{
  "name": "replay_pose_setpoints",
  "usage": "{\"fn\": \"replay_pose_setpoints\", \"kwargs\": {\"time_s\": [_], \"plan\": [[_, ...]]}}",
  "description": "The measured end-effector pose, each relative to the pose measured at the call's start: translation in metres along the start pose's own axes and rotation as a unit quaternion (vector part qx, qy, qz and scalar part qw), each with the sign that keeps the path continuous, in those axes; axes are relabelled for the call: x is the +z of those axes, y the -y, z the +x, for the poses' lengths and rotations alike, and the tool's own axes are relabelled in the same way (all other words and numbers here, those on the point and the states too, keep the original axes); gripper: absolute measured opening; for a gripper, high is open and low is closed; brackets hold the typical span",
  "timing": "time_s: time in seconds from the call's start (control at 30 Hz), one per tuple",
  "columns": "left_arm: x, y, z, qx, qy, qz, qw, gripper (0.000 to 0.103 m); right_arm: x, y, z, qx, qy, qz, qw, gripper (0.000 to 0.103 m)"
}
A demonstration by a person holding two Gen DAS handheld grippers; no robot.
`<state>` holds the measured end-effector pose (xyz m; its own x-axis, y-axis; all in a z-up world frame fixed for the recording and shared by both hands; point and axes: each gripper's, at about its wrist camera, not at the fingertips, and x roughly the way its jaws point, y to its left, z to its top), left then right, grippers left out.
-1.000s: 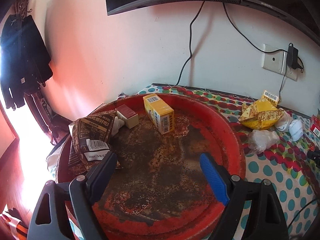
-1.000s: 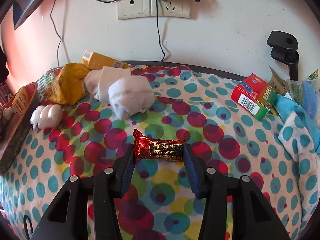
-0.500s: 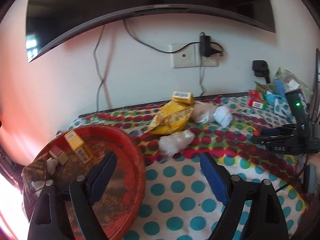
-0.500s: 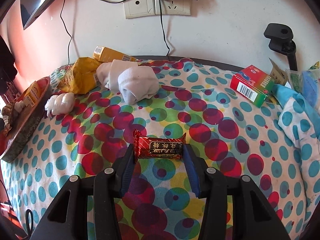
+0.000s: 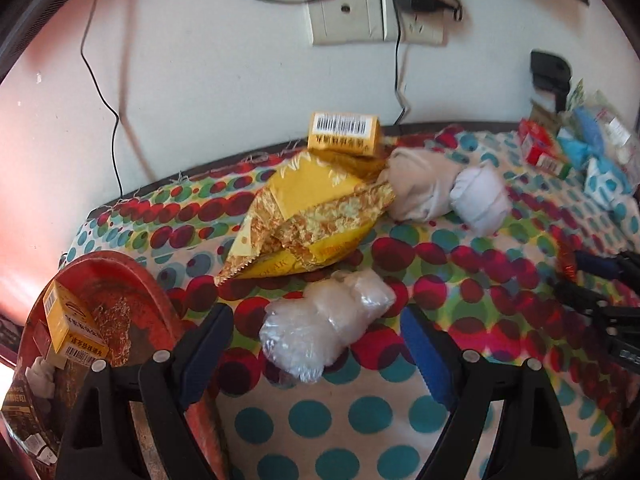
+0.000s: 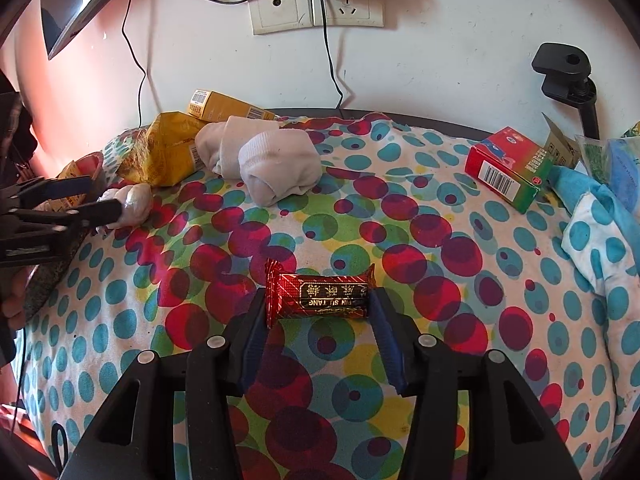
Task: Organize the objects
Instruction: 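Grasp the clear plastic bag with the left gripper while the right gripper holds the candy bar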
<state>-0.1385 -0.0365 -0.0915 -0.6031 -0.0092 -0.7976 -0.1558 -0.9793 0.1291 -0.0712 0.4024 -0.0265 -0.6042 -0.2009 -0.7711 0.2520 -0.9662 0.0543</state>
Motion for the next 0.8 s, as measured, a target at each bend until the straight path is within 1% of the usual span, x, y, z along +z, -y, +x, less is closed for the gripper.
{"fn": "replay_pose_setpoints", "kwargs": {"time_s": [0.03, 0.1, 0.13, 0.17, 0.2, 0.23, 0.27, 0.3, 0.37, 0.4, 0.43, 0.5, 0.53, 0.6, 0.67, 0.73, 0.8], "plan": [[0.0, 0.002, 0.007, 0.003, -0.009, 0.002, 0.9999, 0.088, 0.0, -0.008, 0.0, 0.0, 0.0, 0.0, 1.0, 0.049], [-0.003, 0.004, 0.017, 0.01, -0.023, -0.006, 0.9997, 0.088, -0.001, -0.01, 0.0, 0.0, 0.0, 0.0, 1.0, 0.049], [-0.006, 0.003, 0.019, 0.01, -0.021, -0.015, 0.9996, 0.087, 0.0, -0.014, 0.001, 0.0, 0.0, -0.001, 1.0, 0.049], [-0.007, 0.002, 0.017, 0.003, -0.01, -0.022, 0.9997, 0.087, 0.001, -0.017, 0.002, 0.0, 0.0, -0.001, 1.0, 0.049], [-0.009, 0.0, 0.015, -0.002, -0.002, -0.03, 0.9996, 0.081, 0.001, -0.017, 0.002, 0.0, 0.0, 0.0, 1.0, 0.049], [-0.009, -0.001, 0.014, -0.004, -0.001, -0.034, 0.9994, 0.049, 0.0, -0.015, 0.001, 0.0, 0.0, 0.0, 1.0, 0.05], [-0.009, -0.002, 0.014, -0.011, -0.006, -0.039, 0.9992, 0.047, -0.003, -0.012, -0.003, -0.001, 0.0, 0.0, 1.0, 0.05], [-0.009, -0.003, 0.012, -0.015, -0.01, -0.047, 0.9987, 0.047, -0.008, -0.004, -0.01, -0.001, 0.0, 0.0, 1.0, 0.05], [-0.011, -0.003, 0.007, -0.004, -0.011, -0.05, 0.9987, 0.046, -0.01, 0.003, -0.012, -0.002, 0.0, -0.001, 1.0, 0.05], [-0.012, -0.002, 0.003, 0.004, -0.004, -0.049, 0.9988, 0.045, -0.008, -0.004, -0.009, -0.002, 0.0, -0.001, 1.0, 0.05], [-0.016, -0.001, -0.004, 0.008, 0.008, -0.046, 0.9989, 0.045, -0.009, -0.001, -0.011, -0.002, 0.0, -0.001, 1.0, 0.05], [-0.022, 0.001, -0.014, 0.006, 0.021, -0.045, 0.9987, 0.045, -0.011, 0.008, -0.017, -0.005, -0.001, -0.003, 1.0, 0.05], [-0.025, 0.003, -0.018, 0.001, 0.021, -0.044, 0.9988, 0.045, -0.01, -0.001, -0.012, -0.006, -0.002, -0.005, 1.0, 0.05], [-0.031, 0.006, -0.024, 0.006, 0.025, -0.044, 0.9987, 0.045, -0.013, -0.001, -0.015, -0.009, -0.003, -0.005, 1.0, 0.05], [-0.038, 0.01, -0.03, 0.009, 0.026, -0.039, 0.9989, 0.045, -0.01, -0.011, -0.005, -0.006, -0.003, -0.004, 1.0, 0.05], [-0.047, 0.013, -0.04, 0.01, 0.033, -0.04, 0.9986, 0.045, -0.003, -0.048, 0.021, -0.004, -0.003, -0.001, 1.0, 0.05], [-0.053, 0.014, -0.05, 0.011, 0.036, -0.039, 0.9985, 0.045, 0.0, -0.058, 0.026, -0.005, -0.005, -0.001, 1.0, 0.05]]}}
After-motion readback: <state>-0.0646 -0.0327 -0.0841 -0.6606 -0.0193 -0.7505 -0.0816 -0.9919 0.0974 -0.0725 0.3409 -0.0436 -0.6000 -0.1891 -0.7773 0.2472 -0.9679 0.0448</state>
